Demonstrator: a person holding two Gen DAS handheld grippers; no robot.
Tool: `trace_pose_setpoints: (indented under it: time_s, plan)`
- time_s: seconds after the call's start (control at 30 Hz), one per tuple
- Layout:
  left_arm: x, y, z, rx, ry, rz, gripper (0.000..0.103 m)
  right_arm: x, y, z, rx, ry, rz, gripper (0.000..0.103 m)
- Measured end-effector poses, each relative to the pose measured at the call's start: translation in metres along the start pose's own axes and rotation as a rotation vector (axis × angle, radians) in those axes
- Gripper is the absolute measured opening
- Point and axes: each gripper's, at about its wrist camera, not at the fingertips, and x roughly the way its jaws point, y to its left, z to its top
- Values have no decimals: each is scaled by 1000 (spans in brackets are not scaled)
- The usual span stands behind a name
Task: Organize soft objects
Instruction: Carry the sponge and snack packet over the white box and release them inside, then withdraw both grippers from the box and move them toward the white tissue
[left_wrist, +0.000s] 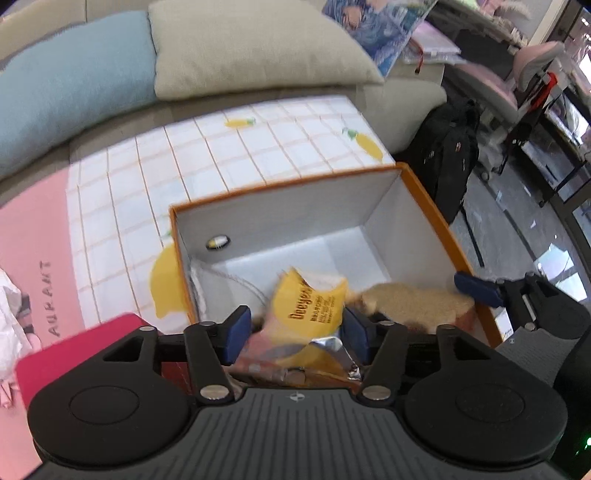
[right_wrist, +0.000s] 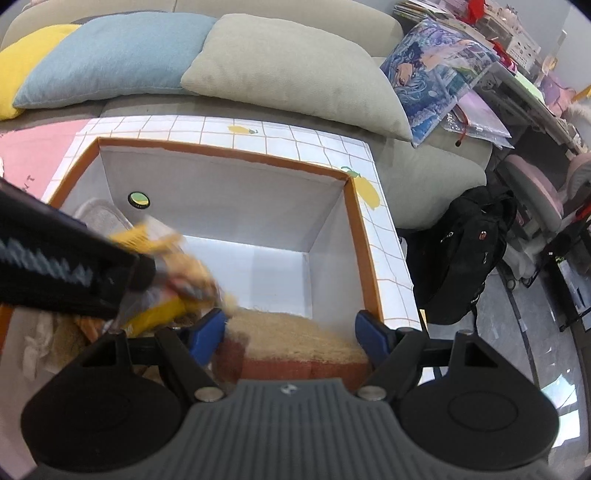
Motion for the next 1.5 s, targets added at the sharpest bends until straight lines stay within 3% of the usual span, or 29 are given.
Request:
trace_pose_setpoints:
  time_s: [0.13,0.27,0.43,0.57,0.67,0.73,1.0,1.07,1.13,1.3,1.5]
  plan:
    - [-16,3,2,6,-29,-49,67,-11,-3,0,27,-24,25,87]
    - [-31,5,0,42,-53,-40,38,-28,-2,-4,35,-58,25,86]
    - [-45,5,-17,92,-80,-21,33,-43,-4,-21,113,-48,66,54]
    - [-60,10,-37,99,-110,-34,33,-52,-7,-40,184,-46,67,44]
    - [-68,15,-51,73,-113,-54,33,-45,-10,-47,238,-11,66,32]
    - [-71,17,-59,54,-114,-58,33,-35,-12,-48,273,21,83,19]
    - [-85,27,-79,4,-132,-52,33,-17,-12,-35,306,66,83,19]
    - [-89,29,-83,-3,-143,-53,33,-29,-13,-34,309,41,90,26]
    - [-92,31,-87,-11,-151,-52,33,-44,-13,-35,289,4,82,43]
    - [-90,36,-93,-60,-136,-66,33,-59,-13,-32,236,-58,79,44]
    - [-94,41,-100,-79,-138,-68,33,-30,-10,-28,226,30,69,34]
